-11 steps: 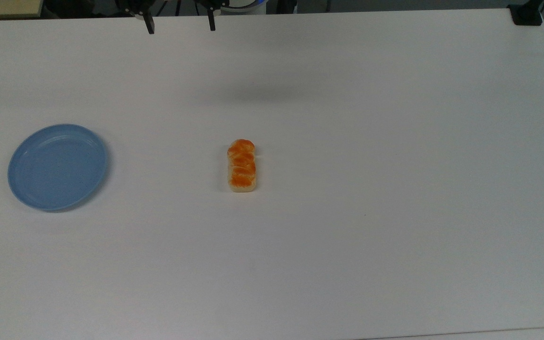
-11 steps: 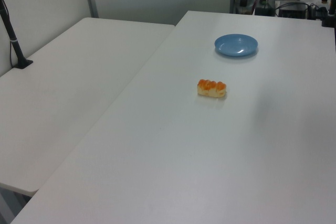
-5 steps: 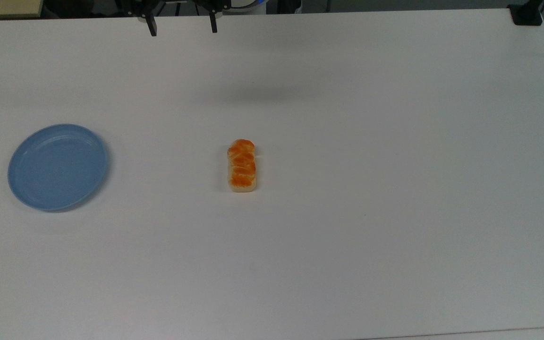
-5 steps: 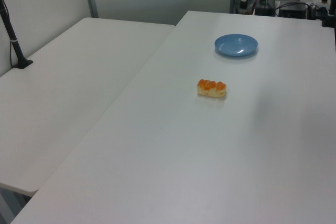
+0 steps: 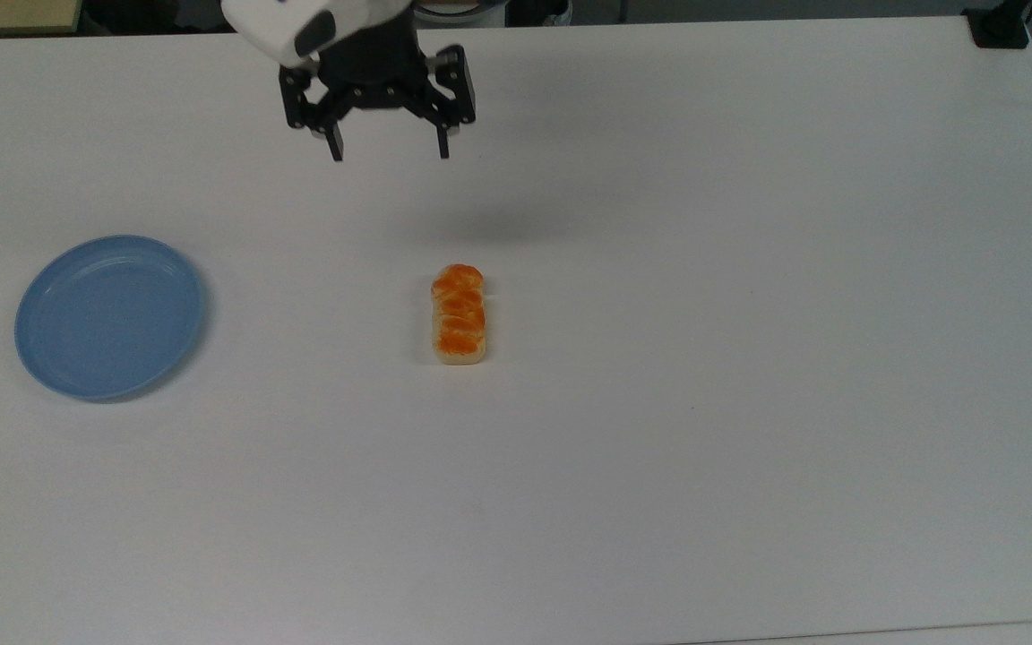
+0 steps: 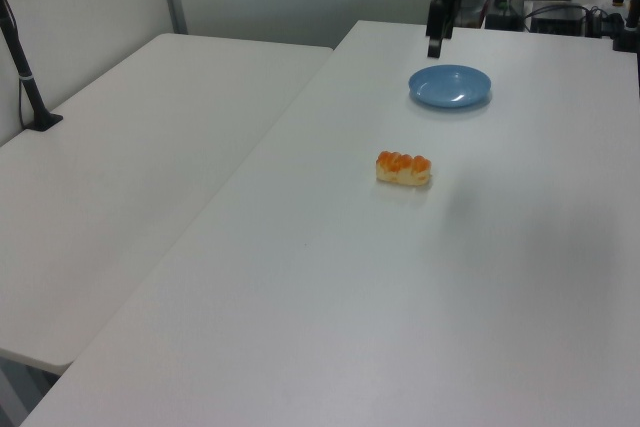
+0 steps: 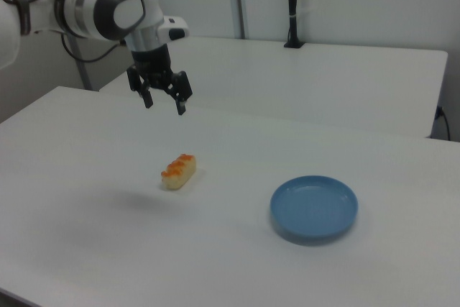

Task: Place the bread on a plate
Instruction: 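Lower the open gripper over the orange-topped bread roll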

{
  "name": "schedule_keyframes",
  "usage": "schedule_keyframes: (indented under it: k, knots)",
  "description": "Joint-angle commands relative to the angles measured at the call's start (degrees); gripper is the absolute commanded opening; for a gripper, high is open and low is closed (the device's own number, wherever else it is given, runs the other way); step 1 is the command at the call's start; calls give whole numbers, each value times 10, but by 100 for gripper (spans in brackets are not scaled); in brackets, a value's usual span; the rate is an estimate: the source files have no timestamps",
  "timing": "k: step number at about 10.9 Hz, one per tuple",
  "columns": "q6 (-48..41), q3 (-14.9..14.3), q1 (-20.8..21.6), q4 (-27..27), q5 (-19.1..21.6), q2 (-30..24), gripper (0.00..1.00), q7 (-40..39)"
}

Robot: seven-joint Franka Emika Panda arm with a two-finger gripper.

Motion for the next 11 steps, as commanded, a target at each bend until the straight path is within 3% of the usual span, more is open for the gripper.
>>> schedule_keyframes:
  k: [1,3,6,11]
  knots:
    - [31,-3,10,-18,-2,17,100,50]
    - [69,-3,10,-51,-2,21,100,52]
    - [193,-3,25,-113,-18,51,100,47]
    - [212,8,45,-122,-48,91,100,52]
